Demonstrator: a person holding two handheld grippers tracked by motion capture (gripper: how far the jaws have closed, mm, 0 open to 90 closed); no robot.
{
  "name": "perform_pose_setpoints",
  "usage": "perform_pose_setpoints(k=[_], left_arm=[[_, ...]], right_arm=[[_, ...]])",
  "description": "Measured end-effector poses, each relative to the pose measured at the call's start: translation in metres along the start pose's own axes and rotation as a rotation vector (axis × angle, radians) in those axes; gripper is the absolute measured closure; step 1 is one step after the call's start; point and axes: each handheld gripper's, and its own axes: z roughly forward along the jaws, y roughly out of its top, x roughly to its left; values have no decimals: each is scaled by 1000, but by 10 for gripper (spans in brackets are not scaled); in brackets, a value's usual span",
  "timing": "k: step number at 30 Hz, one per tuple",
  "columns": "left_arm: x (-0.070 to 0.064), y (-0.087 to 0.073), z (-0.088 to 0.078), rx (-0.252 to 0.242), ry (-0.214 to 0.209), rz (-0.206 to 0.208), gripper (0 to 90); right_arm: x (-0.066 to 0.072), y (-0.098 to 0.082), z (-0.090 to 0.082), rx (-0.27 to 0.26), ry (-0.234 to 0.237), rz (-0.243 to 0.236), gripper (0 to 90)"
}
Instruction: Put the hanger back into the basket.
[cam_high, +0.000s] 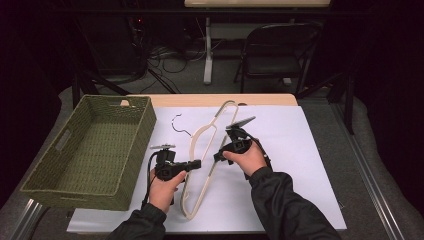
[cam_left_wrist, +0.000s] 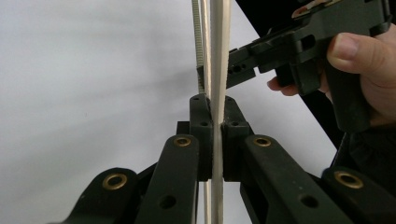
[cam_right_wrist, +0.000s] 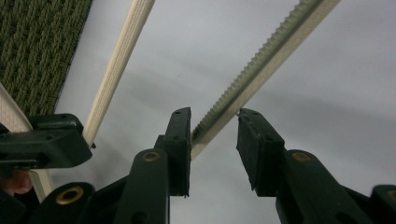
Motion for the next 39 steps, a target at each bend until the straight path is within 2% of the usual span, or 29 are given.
perform_pose_setpoints(k=[1, 2, 5, 7, 8, 10, 12, 14, 16, 19, 21, 22, 25, 27, 28, 30, 32, 33, 34, 35, 36, 39], left_arm=[[-1, 1, 0, 12, 18, 10, 869], [-1, 1, 0, 12, 18, 10, 869], [-4, 4, -2, 21, 35, 23, 869], [-7, 6, -4, 20, 51, 39, 869], [-7, 6, -4, 20, 51, 39, 869], [-10, 9, -6, 24, 74, 65, 869], [-12, 10, -8, 35, 90, 101, 869], [-14, 11, -9, 40, 95, 104, 869], [-16, 13, -12, 51, 118, 130, 869], [-19, 15, -16, 59, 134, 154, 869], [-23, 18, -22, 78, 160, 194, 869], [-26, 19, -24, 79, 170, 207, 869], [-36, 27, -38, 97, 212, 272, 869], [-45, 34, -49, 104, 236, 317, 869], [-45, 34, -49, 104, 236, 317, 869], [-51, 41, -59, 120, 252, 355, 869], [-57, 46, -68, 133, 270, 387, 869], [-60, 50, -76, 143, 276, 408, 869], [-60, 50, -76, 143, 276, 408, 869], [-62, 55, -85, 150, 274, 425, 869], [-62, 55, -85, 150, 274, 425, 869], [-62, 65, -100, 161, 278, 435, 869]], right_arm=[[1, -1, -5, 4, 3, -9, 646], [2, -3, -7, -6, 11, -1, 643], [1, -5, -11, -33, 14, -24, 632], [1, -9, -17, -54, -15, -60, 610], [1, -9, -17, -54, -15, -60, 610], [-1, -11, -21, -69, -43, -93, 592], [-3, -14, -25, -81, -45, -122, 559], [-5, -18, -28, -105, -59, -162, 542], [-6, -21, -31, -114, -76, -189, 532], [-11, -29, -36, -129, -95, -214, 521], [-13, -32, -37, -135, -99, -220, 519], [-16, -36, -41, -144, -106, -238, 514], [-21, -41, -46, -150, -113, -244, 510], [-29, -47, -53, -193, -113, -241, 506], [-29, -47, -53, -193, -113, -241, 506], [-34, -51, -59, -194, -119, -234, 506], [-40, -54, -62, -253, -112, -229, 504], [-45, -57, -69, -253, -138, -236, 497], [-45, -57, -69, -253, -138, -236, 497], [-49, -61, -72, -261, -154, -237, 494], [-49, -61, -72, -261, -154, -237, 494], [-55, -67, -75, -272, -155, -243, 489]])
